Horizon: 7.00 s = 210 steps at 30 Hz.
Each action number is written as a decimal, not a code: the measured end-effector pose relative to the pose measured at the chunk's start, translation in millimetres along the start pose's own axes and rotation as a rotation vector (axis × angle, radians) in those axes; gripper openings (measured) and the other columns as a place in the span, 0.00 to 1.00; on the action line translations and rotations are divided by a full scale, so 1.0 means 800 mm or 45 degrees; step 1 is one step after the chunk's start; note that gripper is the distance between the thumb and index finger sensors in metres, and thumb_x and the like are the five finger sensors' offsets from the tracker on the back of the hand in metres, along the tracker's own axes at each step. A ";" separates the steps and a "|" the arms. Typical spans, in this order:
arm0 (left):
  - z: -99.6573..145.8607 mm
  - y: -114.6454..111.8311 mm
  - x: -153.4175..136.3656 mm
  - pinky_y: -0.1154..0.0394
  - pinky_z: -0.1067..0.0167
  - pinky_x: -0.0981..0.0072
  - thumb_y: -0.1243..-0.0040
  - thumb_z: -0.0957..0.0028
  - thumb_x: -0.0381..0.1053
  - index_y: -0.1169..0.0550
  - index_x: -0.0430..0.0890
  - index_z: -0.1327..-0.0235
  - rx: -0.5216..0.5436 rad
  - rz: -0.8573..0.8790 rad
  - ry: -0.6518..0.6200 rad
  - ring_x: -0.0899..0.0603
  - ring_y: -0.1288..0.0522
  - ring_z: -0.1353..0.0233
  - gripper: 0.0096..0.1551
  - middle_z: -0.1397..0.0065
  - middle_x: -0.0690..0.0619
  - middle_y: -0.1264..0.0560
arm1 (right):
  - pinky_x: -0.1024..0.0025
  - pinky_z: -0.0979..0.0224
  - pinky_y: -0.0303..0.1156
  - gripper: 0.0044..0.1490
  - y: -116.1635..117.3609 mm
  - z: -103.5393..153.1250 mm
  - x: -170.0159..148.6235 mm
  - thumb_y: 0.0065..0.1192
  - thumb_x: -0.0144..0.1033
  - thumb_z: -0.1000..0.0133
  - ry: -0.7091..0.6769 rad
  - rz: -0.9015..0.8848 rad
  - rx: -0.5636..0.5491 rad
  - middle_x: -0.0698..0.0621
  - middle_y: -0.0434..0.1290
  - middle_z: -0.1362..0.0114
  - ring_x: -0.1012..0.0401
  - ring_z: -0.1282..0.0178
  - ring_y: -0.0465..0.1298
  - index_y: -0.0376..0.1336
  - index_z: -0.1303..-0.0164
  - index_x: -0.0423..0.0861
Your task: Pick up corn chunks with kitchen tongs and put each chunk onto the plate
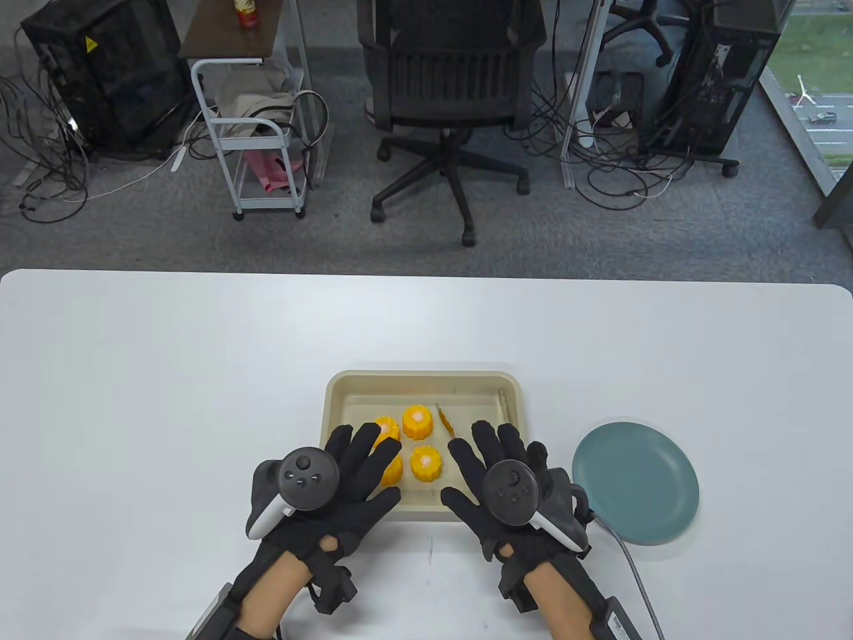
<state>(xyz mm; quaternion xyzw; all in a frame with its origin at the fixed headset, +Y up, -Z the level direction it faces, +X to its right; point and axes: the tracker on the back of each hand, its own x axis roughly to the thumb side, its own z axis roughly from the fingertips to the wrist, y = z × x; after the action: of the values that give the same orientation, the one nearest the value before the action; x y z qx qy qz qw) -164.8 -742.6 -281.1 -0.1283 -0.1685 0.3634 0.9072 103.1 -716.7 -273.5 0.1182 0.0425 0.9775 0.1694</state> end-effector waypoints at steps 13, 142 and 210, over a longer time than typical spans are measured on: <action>0.005 0.003 -0.002 0.72 0.33 0.20 0.49 0.45 0.66 0.48 0.65 0.17 0.014 0.014 0.009 0.37 0.74 0.14 0.43 0.11 0.57 0.63 | 0.55 0.27 0.54 0.57 -0.006 0.006 -0.014 0.52 0.73 0.52 0.413 0.064 -0.037 0.43 0.51 0.16 0.45 0.24 0.49 0.49 0.18 0.49; 0.026 0.056 -0.059 0.23 0.56 0.40 0.37 0.57 0.74 0.56 0.42 0.23 0.347 0.773 0.019 0.33 0.23 0.49 0.66 0.31 0.37 0.37 | 0.48 0.27 0.53 0.66 -0.037 0.031 -0.302 0.61 0.71 0.54 1.377 -0.129 -0.038 0.38 0.41 0.18 0.44 0.28 0.48 0.42 0.18 0.42; 0.041 0.048 -0.025 0.19 0.63 0.39 0.37 0.57 0.74 0.46 0.40 0.21 0.058 -0.055 0.401 0.32 0.18 0.55 0.62 0.34 0.34 0.29 | 0.60 0.36 0.84 0.33 -0.009 0.020 -0.142 0.50 0.39 0.42 0.616 -2.114 -0.052 0.38 0.68 0.23 0.49 0.31 0.80 0.54 0.26 0.48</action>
<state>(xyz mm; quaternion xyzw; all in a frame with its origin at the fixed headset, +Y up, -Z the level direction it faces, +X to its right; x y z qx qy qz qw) -215.0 -726.3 -268.8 -0.1594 -0.0186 0.3231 0.9326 213.3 -747.9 -283.3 -0.1655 0.1323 0.5363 0.8170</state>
